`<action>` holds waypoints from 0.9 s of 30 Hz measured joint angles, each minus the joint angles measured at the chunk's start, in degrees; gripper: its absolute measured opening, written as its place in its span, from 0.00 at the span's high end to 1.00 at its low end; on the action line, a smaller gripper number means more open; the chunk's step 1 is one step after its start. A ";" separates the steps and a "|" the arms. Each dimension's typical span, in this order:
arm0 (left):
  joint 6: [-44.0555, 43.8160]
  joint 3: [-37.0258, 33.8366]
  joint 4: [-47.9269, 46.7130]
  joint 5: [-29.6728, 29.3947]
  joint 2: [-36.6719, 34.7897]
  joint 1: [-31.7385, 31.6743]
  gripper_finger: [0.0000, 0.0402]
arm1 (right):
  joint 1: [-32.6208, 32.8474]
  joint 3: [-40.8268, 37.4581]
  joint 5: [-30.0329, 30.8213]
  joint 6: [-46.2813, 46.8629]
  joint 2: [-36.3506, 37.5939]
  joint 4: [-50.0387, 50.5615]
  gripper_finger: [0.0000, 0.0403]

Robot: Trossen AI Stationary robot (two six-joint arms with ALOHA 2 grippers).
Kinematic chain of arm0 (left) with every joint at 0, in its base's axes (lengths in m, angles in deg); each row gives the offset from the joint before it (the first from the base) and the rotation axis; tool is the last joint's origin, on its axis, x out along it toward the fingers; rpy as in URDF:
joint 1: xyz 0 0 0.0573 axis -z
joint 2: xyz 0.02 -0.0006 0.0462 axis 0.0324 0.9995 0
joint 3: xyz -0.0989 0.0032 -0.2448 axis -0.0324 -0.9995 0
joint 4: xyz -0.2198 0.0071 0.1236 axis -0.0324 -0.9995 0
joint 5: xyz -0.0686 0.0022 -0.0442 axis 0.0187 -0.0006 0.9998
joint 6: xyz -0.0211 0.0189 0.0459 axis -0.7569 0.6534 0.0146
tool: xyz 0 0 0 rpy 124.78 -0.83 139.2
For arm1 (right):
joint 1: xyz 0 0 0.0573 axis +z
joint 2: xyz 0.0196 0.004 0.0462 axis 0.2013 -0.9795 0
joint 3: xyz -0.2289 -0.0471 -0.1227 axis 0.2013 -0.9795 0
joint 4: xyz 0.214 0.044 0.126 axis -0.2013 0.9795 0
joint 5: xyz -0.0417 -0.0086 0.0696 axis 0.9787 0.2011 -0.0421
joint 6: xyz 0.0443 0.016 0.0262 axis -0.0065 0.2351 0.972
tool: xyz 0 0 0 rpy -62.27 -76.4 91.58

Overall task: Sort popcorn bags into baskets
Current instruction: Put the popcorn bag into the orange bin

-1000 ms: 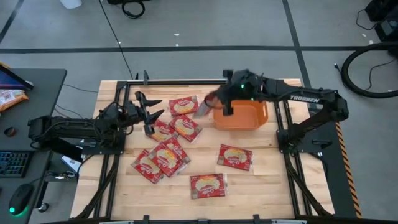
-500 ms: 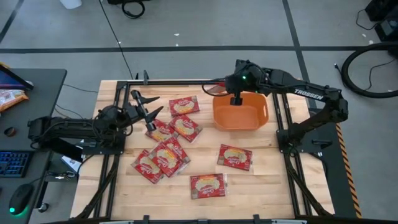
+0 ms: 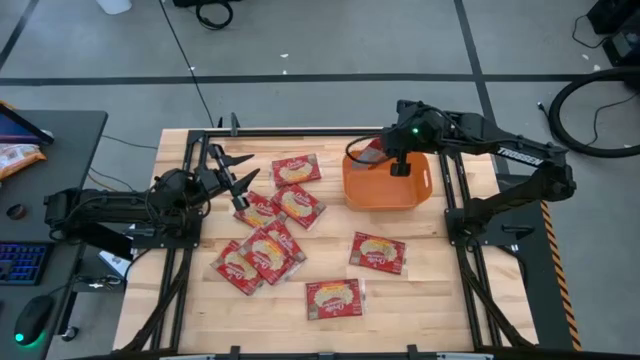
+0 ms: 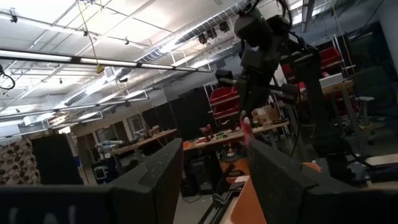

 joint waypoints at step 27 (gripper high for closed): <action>-4.04 0.00 0.07 0.04 0.02 0.17 0.54 | 3.21 -8.02 -5.64 -6.85 -2.53 -0.72 0.99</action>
